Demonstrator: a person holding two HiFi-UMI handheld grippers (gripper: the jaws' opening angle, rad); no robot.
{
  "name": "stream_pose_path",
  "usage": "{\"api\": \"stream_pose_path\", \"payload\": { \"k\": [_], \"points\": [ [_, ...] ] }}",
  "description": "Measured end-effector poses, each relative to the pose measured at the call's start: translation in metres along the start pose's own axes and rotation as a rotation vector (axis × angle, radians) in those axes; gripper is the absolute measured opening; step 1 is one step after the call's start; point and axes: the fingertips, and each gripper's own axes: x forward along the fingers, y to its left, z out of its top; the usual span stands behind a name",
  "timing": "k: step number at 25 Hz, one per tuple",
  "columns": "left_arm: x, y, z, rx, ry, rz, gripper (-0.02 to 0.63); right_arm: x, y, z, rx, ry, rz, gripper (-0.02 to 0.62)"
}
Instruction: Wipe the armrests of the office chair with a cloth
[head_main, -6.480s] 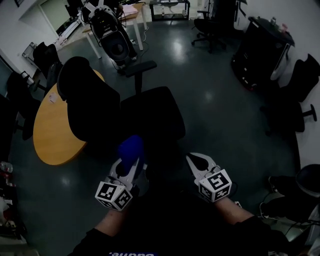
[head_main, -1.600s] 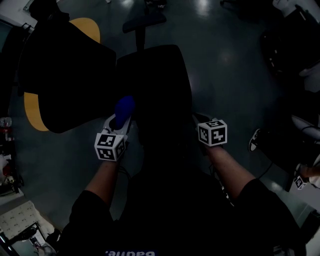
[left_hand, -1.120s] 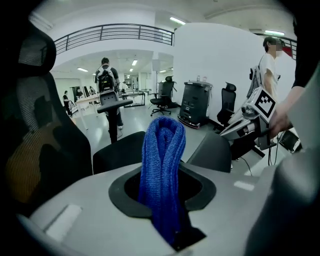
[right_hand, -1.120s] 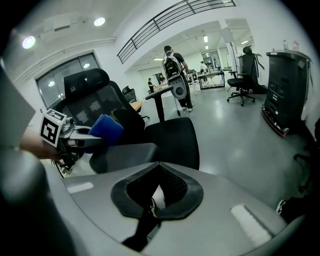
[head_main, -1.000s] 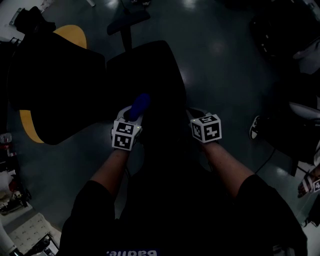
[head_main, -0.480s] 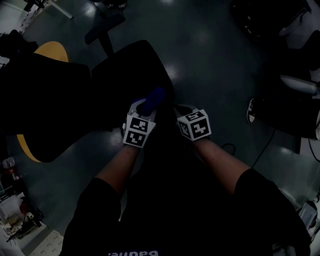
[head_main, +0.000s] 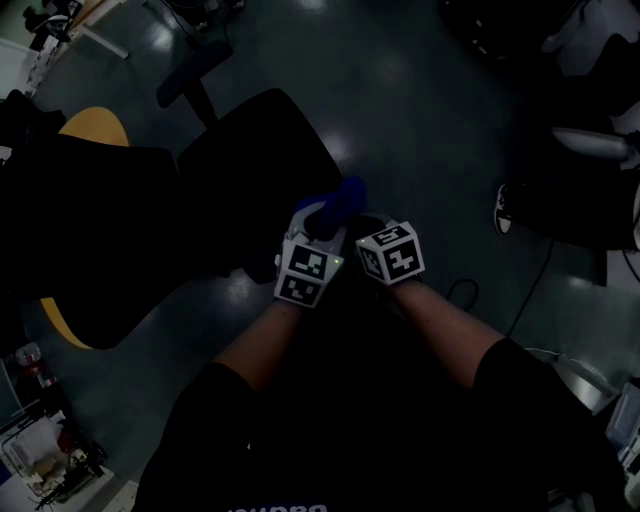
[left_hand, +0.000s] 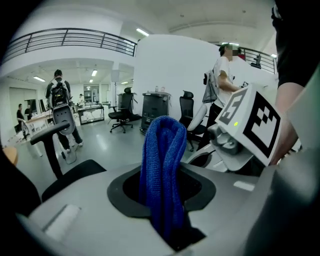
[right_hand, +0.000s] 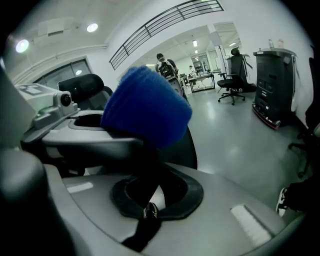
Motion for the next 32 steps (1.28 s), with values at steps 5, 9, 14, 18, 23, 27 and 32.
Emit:
{"api": "stream_pose_path", "payload": {
  "k": [5, 9, 14, 18, 23, 27, 32],
  "points": [
    [-0.002, -0.041, 0.008, -0.081, -0.06, -0.159, 0.11, -0.004, 0.002, -0.015, 0.028, 0.024, 0.008, 0.003],
    [-0.014, -0.061, -0.003, -0.064, -0.052, -0.271, 0.118, -0.013, 0.003, -0.034, 0.059, 0.034, -0.005, 0.003],
    [-0.04, -0.064, 0.004, -0.074, -0.095, -0.351, 0.121, -0.034, 0.008, -0.044, 0.082, 0.028, -0.04, 0.003],
    [-0.072, -0.028, 0.025, -0.067, -0.175, -0.35, 0.123, -0.043, -0.002, -0.029, 0.099, 0.008, -0.117, 0.003],
    [-0.124, 0.048, 0.056, -0.076, -0.296, -0.251, 0.123, -0.06, 0.004, 0.03, 0.102, -0.08, -0.2, 0.003],
    [-0.155, 0.104, 0.065, -0.109, -0.379, -0.164, 0.123, -0.062, 0.023, 0.077, 0.042, -0.146, -0.23, 0.003],
    [-0.174, 0.167, 0.065, -0.125, -0.442, -0.061, 0.123, -0.041, 0.033, 0.119, -0.005, -0.185, -0.231, 0.004]
  ]
}}
